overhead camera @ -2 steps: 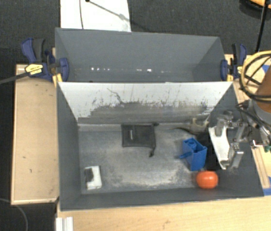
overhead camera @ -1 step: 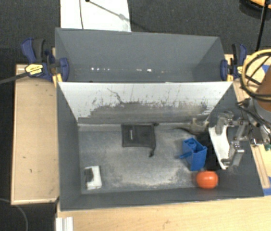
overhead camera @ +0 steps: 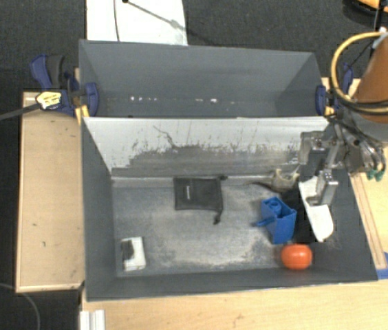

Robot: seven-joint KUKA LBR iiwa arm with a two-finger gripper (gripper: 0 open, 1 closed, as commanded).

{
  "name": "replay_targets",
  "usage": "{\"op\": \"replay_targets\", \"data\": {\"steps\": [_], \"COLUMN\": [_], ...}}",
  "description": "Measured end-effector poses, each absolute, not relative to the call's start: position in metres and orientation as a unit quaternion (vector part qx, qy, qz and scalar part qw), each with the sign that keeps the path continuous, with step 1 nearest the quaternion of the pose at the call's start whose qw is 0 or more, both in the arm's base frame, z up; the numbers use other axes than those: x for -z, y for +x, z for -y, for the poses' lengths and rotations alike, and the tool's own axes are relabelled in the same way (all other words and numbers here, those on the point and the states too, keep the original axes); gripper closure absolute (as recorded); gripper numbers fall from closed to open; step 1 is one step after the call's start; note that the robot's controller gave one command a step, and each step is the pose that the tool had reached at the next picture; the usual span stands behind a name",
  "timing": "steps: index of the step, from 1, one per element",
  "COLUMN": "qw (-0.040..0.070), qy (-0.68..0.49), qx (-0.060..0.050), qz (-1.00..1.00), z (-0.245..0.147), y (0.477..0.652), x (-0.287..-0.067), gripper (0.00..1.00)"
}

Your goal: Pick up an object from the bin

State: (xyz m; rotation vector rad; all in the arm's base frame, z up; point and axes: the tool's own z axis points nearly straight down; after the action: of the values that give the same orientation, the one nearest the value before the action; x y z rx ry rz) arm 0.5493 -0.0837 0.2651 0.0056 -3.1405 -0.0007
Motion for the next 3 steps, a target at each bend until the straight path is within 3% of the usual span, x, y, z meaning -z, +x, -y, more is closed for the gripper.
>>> {"op": "replay_targets", "data": {"steps": [1, 2, 3], "qw": [-0.007, -0.002, -0.007], "qy": [0.037, 0.033, 0.071], "qx": [-0.001, 0.0, -0.001], "qz": [0.999, 0.999, 0.997], "z": [0.065, 0.075, 0.109], "y": [0.582, 0.572, 0.572], "x": [-0.221, -0.169, -0.13], "gripper": [0.0, 0.0, 0.0]}}
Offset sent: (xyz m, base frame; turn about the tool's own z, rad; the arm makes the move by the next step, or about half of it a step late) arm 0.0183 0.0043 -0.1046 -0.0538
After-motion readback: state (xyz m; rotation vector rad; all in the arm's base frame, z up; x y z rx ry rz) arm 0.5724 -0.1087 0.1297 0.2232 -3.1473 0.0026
